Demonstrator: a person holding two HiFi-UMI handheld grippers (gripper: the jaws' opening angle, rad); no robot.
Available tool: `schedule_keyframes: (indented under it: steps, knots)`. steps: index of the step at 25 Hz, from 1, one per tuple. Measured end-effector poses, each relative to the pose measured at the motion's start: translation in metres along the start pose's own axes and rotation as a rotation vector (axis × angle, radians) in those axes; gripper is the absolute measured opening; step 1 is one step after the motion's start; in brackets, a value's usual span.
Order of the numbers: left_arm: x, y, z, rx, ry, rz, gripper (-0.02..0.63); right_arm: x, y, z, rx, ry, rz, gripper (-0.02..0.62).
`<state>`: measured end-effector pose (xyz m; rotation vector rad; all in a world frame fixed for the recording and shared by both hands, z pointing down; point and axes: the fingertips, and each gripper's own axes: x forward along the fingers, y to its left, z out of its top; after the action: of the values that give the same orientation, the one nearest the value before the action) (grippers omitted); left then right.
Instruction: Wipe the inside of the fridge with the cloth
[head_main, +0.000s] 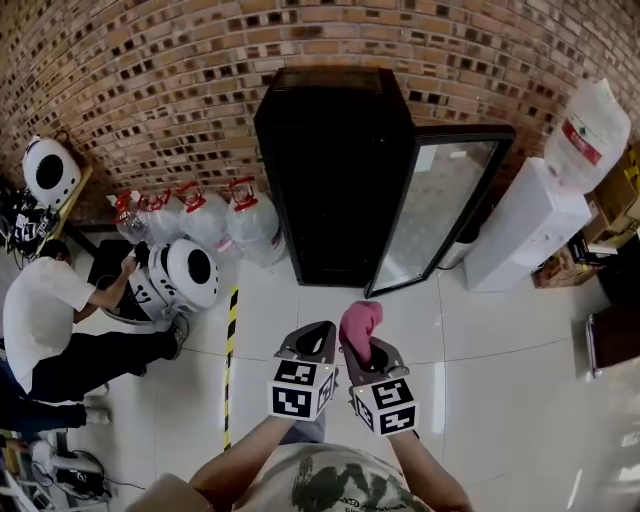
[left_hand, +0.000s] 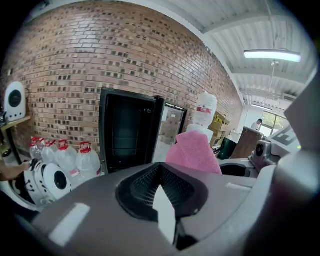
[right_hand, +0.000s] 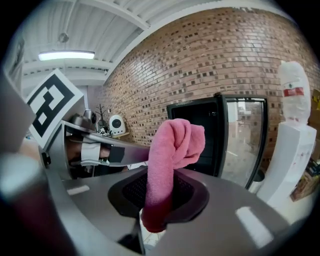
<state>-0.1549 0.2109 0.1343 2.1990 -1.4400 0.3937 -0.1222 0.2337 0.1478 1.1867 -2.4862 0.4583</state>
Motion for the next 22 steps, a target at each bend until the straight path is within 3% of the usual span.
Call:
schedule_keyframes:
  steps: [10, 22]
  knots:
    - [0.056, 0.092, 0.074, -0.030, -0.009, -0.046, 0.015, 0.105, -0.016, 0.077, -0.017, -0.014, -0.037, 0.060]
    - [0.106, 0.134, 0.124, -0.056, -0.052, -0.013, 0.015, 0.170, -0.062, 0.120, -0.041, -0.035, -0.032, 0.060]
